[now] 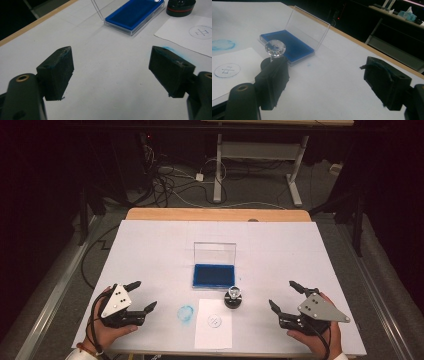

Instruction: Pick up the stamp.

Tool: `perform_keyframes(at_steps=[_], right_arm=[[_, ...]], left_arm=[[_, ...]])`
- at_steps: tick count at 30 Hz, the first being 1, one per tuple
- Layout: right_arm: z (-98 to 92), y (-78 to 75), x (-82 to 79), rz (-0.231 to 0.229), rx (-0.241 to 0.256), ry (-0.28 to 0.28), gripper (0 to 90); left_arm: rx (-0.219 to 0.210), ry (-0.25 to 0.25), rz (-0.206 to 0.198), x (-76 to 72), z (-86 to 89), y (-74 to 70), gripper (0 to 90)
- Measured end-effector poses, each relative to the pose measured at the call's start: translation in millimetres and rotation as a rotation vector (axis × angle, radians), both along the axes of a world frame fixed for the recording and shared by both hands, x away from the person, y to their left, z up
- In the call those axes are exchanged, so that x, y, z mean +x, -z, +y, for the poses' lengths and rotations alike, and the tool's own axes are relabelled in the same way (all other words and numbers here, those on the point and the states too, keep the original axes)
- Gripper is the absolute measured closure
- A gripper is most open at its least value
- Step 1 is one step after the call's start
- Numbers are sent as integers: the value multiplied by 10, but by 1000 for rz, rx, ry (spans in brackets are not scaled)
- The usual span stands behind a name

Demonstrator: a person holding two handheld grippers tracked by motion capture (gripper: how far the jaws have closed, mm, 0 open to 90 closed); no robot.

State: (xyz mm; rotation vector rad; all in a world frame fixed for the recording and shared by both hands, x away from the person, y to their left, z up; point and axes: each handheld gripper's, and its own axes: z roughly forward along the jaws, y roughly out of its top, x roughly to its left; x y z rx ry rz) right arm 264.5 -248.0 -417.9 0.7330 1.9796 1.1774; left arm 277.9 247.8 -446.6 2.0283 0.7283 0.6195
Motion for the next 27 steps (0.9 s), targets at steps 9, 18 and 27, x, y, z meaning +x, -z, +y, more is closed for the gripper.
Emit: perform_keyframes(at_steps=[9,18,27], right_arm=[[2,17,41,47,1,-16,206],[90,-132,162,127,17,-63,187],[410,-248,316,196,-46,-168,197]], left_arm=[[6,20,0,3,-3,0,194],[28,19,24,-22,31,35,194],[40,14,40,-18,45,50,193]])
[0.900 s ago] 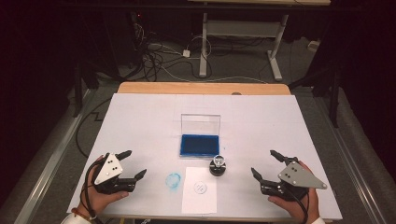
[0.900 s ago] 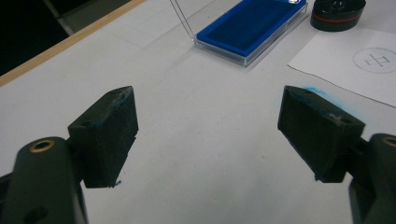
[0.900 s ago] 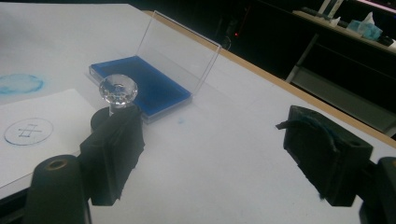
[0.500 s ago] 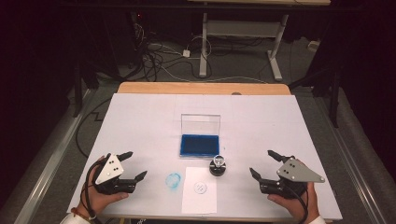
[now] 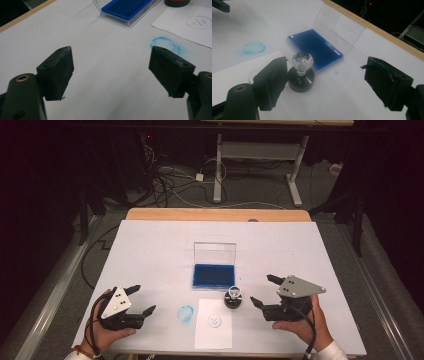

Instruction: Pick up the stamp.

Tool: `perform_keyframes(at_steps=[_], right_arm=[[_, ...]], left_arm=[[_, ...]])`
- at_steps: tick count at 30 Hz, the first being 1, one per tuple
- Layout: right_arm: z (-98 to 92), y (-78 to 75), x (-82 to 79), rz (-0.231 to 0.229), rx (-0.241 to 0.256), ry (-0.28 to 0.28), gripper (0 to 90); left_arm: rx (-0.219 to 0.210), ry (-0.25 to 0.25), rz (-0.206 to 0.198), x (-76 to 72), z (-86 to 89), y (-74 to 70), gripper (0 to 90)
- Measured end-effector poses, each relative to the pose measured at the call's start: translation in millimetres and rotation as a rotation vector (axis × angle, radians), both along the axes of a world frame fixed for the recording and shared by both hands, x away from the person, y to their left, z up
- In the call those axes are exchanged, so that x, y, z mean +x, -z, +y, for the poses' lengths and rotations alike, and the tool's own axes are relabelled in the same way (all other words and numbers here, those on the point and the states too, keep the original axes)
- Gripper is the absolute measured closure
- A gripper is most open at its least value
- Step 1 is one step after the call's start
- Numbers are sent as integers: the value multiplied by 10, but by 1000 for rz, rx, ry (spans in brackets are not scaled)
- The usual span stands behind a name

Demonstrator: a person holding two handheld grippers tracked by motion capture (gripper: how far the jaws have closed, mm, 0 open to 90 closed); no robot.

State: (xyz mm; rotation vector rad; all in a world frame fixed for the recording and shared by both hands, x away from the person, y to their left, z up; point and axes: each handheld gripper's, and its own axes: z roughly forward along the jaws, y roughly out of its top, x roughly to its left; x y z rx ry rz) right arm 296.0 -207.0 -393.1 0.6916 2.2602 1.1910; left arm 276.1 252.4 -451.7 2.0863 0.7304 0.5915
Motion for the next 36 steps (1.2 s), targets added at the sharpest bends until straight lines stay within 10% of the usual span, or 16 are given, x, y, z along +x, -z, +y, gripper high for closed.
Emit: perform_keyframes(at_steps=[36], right_arm=[[629,337,592,282,-188,-114,386]], left_arm=[[100,42,7,-12,-36,39,204]])
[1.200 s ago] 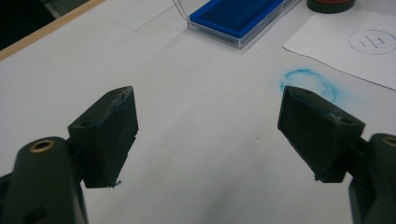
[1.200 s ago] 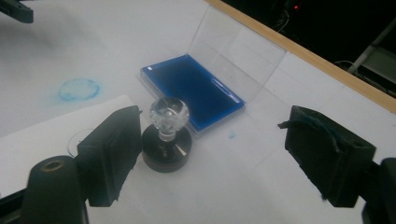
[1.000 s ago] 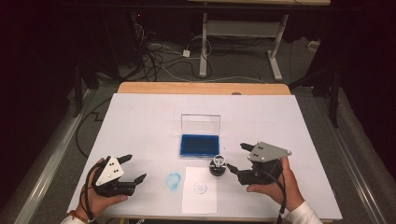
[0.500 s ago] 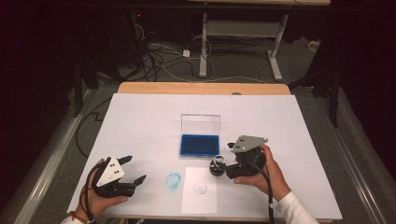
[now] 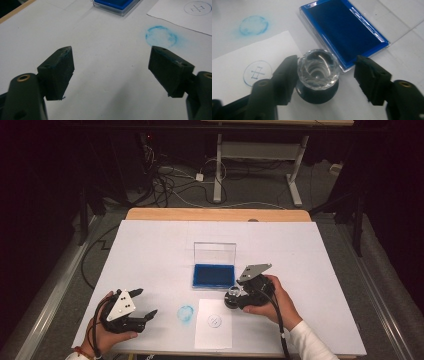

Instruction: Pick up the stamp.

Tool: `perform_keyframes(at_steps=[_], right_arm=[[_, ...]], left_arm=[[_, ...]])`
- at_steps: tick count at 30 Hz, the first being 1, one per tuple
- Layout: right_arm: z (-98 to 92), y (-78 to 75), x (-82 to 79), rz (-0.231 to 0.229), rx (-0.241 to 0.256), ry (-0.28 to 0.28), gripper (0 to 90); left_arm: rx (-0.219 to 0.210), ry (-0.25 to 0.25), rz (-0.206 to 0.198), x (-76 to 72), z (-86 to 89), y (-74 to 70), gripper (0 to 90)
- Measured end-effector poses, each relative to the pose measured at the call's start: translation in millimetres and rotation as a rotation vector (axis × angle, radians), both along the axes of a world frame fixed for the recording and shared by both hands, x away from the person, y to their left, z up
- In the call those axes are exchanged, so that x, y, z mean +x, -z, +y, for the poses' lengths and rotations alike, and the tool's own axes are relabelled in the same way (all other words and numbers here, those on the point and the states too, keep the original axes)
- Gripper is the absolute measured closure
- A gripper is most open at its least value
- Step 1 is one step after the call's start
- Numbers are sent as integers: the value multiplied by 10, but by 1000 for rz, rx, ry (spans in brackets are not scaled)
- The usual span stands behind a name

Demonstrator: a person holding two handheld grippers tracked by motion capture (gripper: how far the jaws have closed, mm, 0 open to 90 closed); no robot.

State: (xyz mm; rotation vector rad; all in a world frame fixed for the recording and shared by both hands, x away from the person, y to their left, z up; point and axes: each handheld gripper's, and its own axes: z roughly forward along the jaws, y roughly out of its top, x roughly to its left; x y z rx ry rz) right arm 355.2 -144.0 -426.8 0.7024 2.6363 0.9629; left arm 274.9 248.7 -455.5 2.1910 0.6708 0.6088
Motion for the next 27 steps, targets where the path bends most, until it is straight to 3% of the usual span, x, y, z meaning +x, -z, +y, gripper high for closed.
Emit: perform_keyframes(at_steps=[4,13,27], right_arm=[[31,7,-15,4,-13,-38,449],[75,-11,-31,-16,-32,-48,545],[66,-11,-15,-9,-32,-47,566]], left_arm=[[3,6,9,5,-13,10,208],[9,12,31,6,-31,26,208],[10,19,44,11,-40,39,208]])
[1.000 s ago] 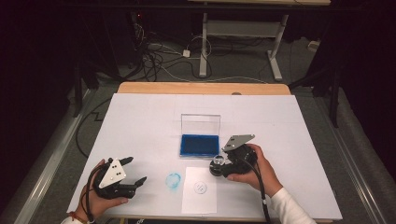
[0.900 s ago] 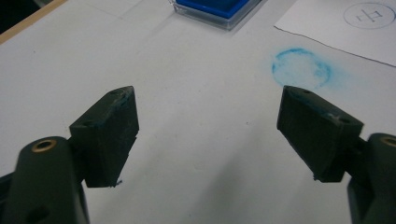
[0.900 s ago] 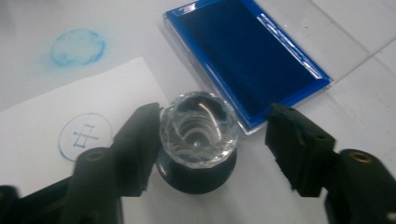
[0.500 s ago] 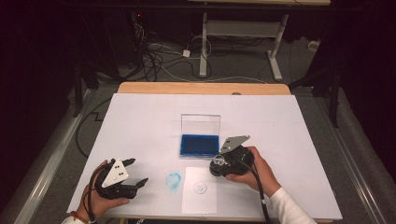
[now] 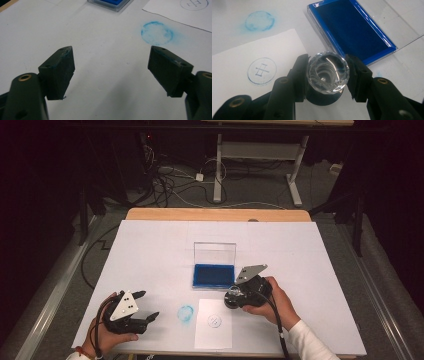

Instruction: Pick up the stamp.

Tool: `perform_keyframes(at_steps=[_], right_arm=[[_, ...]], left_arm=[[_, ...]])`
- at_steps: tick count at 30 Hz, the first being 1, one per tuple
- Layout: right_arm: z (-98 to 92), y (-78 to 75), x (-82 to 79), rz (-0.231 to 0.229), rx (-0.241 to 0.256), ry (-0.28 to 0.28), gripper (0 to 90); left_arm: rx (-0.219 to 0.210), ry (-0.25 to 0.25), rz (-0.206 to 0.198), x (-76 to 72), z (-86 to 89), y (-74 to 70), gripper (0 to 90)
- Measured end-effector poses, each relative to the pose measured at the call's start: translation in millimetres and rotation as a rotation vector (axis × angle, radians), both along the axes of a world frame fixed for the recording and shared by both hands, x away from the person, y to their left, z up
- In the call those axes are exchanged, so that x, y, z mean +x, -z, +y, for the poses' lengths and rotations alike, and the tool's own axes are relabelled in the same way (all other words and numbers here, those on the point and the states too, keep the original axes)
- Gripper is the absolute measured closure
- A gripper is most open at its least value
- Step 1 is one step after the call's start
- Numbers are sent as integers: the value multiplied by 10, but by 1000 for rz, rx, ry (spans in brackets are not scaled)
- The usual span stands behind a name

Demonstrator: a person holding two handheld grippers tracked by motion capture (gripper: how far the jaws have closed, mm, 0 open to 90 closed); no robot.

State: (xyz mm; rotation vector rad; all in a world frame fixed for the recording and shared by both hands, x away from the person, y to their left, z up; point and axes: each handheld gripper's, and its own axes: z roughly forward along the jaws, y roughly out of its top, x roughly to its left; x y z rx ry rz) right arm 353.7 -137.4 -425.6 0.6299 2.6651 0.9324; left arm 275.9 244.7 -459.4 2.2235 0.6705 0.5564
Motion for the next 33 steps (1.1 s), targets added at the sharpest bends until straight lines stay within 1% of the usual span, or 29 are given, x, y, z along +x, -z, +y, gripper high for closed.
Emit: perform_keyframes(at_steps=[5,14,20,21,25,26,27,28,33], right_arm=[[1,3,6,-4,5,-5,568],[7,-18,-22,-22,17,-8,568],[-5,-39,-39,-33,23,-12,568],[-10,-60,-48,-41,28,-13,569],[-10,-94,-60,-45,38,-14,569],[-10,-120,-68,-50,50,-17,569],[-10,-120,-68,-50,50,-17,569],[-6,-133,-77,-51,52,-16,569],[19,-237,-83,-87,66,-21,569]], left_arm=[[-5,5,1,1,2,-1,208],[6,6,1,0,-5,6,208],[11,0,-11,-4,-3,0,208],[12,0,-14,-4,-2,0,208],[13,-2,-17,-4,-6,-1,208],[17,1,-27,-1,-6,-4,208],[18,3,-27,0,-9,-5,208],[15,3,-16,-4,-13,-1,208],[17,5,-12,1,-24,0,208]])
